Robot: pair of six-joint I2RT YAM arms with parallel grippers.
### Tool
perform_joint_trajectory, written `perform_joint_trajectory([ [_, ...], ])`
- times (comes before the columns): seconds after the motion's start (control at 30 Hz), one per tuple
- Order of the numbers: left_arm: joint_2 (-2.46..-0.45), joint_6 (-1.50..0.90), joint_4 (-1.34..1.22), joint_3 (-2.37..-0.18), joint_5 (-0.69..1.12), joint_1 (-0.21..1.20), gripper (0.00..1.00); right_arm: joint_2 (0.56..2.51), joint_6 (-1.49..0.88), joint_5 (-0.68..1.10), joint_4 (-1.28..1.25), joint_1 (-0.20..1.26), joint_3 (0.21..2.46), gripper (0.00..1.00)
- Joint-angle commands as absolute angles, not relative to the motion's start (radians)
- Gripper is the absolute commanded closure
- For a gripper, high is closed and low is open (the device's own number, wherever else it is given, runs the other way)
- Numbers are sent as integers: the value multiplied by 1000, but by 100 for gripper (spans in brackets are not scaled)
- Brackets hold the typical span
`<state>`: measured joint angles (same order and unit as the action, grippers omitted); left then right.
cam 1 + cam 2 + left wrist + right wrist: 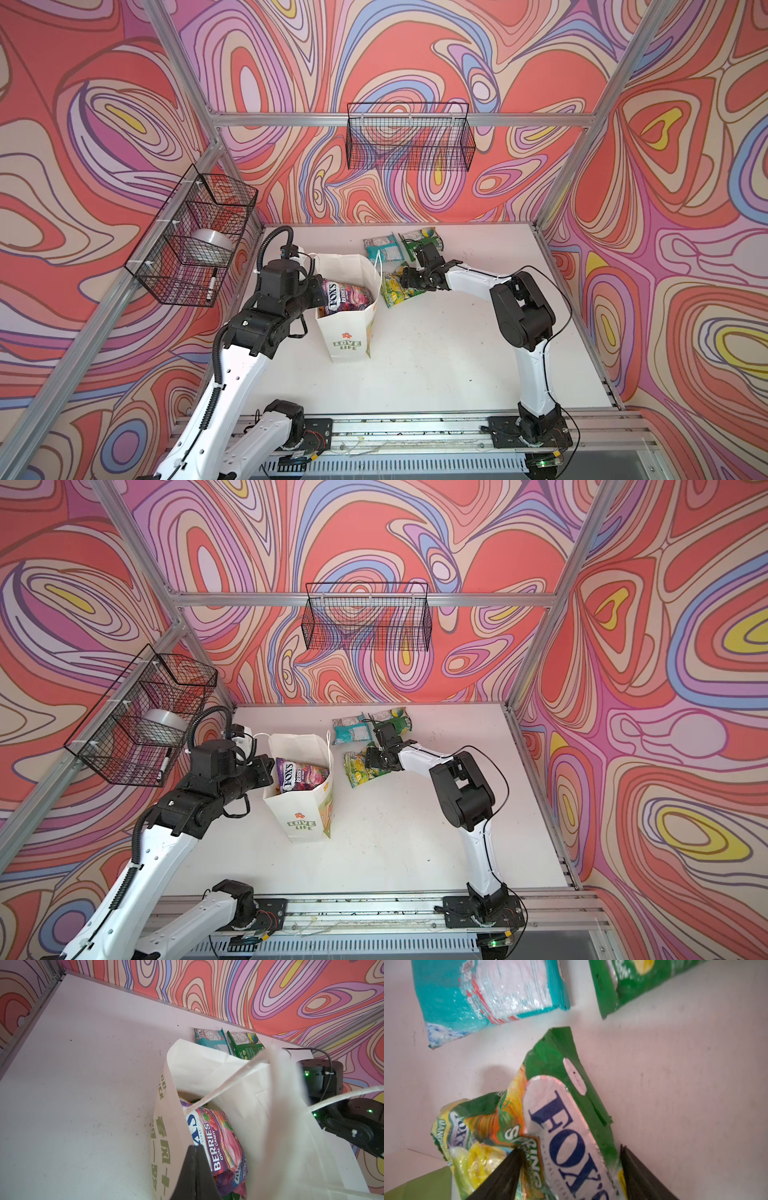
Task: Place the snacks into the paper bag
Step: Pick up the snack from the top-center of the table.
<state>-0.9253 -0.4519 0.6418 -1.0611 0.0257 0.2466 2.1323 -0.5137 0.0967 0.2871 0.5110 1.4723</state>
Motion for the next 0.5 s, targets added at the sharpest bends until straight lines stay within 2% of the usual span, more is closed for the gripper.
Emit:
perform_joint_trajectory([
  [0.0,-920,-444,634,-1080,23,242,100,2112,-550,116,357,528,1389,32],
  [0.4,-914,-444,633,-1080,27,242,100,1887,-642,183,217,530,1123,75],
  [0.47,-915,-443,632,-1079,28,241,100,1839,-658,179,202,529,1076,80],
])
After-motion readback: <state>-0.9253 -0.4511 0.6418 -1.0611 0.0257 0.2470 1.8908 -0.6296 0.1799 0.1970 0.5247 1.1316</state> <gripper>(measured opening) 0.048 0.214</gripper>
